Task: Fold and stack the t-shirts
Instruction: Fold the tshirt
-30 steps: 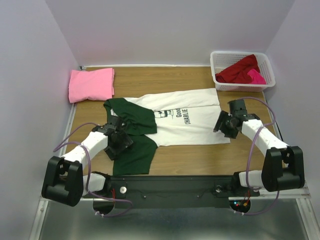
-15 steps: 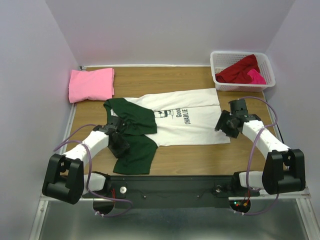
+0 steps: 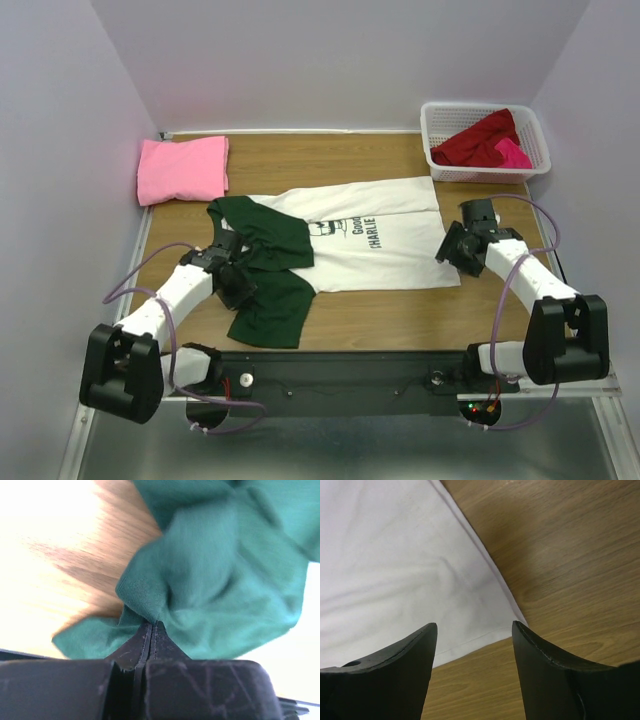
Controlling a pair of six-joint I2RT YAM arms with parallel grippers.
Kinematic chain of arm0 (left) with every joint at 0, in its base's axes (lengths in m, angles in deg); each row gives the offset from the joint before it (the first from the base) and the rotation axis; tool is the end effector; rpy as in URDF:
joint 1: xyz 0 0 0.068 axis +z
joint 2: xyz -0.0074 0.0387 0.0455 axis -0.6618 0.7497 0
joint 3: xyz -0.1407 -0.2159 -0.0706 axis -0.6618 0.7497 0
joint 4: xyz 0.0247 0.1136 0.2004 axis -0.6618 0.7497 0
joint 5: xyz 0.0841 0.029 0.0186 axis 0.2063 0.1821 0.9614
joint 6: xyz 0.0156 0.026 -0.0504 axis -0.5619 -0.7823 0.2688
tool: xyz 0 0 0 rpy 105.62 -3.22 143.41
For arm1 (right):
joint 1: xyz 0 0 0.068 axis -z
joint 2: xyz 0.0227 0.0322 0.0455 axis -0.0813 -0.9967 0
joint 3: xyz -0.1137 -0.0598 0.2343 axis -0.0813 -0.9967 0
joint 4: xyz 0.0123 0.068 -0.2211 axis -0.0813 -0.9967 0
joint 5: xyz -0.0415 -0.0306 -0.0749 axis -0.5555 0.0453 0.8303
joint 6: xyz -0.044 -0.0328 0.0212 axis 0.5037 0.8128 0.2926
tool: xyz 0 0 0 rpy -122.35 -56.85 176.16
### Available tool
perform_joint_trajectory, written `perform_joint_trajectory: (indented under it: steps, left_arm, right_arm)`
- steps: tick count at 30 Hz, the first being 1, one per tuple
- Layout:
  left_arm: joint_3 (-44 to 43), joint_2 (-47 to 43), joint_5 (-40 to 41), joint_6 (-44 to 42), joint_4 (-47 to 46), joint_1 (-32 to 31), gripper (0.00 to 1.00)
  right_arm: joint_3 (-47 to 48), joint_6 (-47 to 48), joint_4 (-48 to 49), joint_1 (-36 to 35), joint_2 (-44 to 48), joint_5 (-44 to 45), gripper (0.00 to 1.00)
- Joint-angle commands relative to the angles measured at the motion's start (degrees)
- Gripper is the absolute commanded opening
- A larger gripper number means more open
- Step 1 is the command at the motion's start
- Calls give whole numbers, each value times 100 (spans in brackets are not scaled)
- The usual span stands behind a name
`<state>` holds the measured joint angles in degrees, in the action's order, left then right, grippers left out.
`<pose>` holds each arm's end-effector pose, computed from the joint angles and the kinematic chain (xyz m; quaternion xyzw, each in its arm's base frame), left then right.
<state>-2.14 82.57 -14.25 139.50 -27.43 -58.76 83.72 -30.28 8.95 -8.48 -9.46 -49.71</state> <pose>0.1647 -0.0527 0.1828 -0.2710 0.9450 -0.1140 0.1434 0.2190 0.0082 0.2055 0.2320 0.9414 -0.0033 0.2446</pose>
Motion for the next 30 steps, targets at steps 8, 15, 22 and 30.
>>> perform_joint_trajectory:
  steps: [8, 15, 22, 30]
  left_arm:
    - [-576, -930, 88, -142, 542, -35, 0]
    - [-716, -1176, 132, -168, 656, -43, 0]
    - [-831, -1396, 132, -177, 840, -43, 0]
    - [-1480, -1651, 509, -98, 1367, -35, 0]
  right_arm:
    - [-192, -186, -126, 74, -403, 307, 64]
    - [-342, -230, -109, 74, -667, 263, 63]
    - [-465, -265, -65, 74, -632, 254, 46]
    - [-97, -160, -275, 83, -306, 307, 4]
